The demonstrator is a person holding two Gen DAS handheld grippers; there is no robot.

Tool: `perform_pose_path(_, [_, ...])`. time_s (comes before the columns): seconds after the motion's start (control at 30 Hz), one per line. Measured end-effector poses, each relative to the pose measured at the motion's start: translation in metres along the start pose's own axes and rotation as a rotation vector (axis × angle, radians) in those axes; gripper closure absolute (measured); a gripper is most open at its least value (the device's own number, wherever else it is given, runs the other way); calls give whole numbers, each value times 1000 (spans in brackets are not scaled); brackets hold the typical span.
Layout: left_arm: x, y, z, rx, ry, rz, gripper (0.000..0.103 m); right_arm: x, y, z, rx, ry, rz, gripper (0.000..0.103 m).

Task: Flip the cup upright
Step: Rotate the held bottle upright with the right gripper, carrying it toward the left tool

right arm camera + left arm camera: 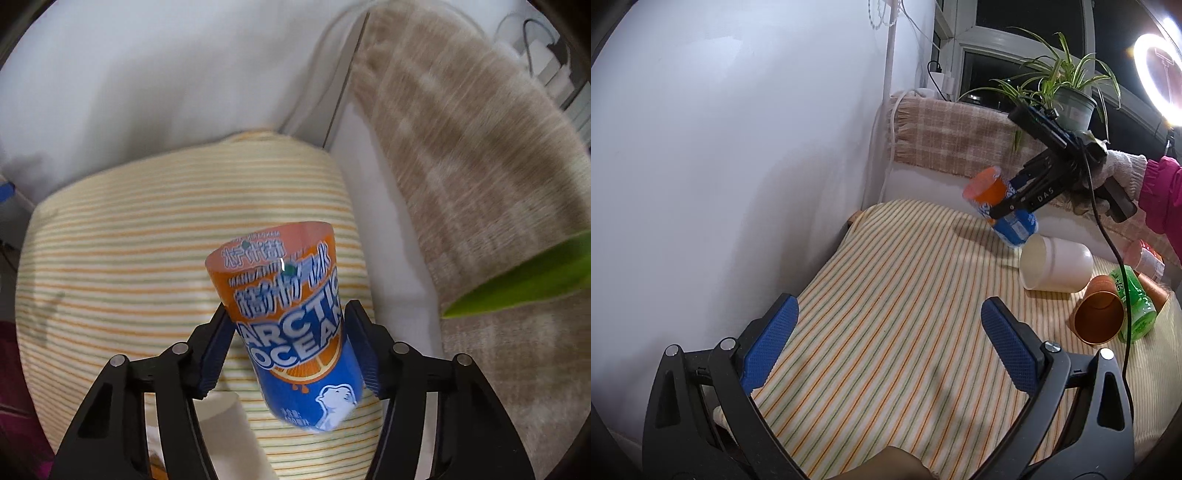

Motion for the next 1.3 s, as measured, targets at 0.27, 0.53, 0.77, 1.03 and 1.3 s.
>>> perform_pose_path(0.27, [-3, 16, 4, -33, -16, -9, 2, 19, 60, 6, -144, -65, 1, 46])
perform_pose_path(0.53, [-13, 38, 10, -71, -47, -49, 2, 49, 135, -27, -307, -230, 21, 46])
perform_pose_path(0.77, [-32, 59, 9, -85, -109, -113, 2, 74, 195, -97, -361, -522, 6, 46])
perform_pose_path(1.03, [-60, 75, -1, -31, -145, -243, 2, 106, 219, -210, -368, -904, 55, 46])
perform_pose_path(1.3, [-92, 78, -11, 104, -119, -436, 2, 117, 211, -288, -314, -1199, 150, 45])
Point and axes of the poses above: each gripper's, at about its wrist camera, not at the fingertips, and y roughly against the way its jaws point, x to its left, z to its top, the point moved 1 cm from there along -y, roughly the way its jaws point, and after that the axes turned 11 degrees about -x, right-handed, at the moved point
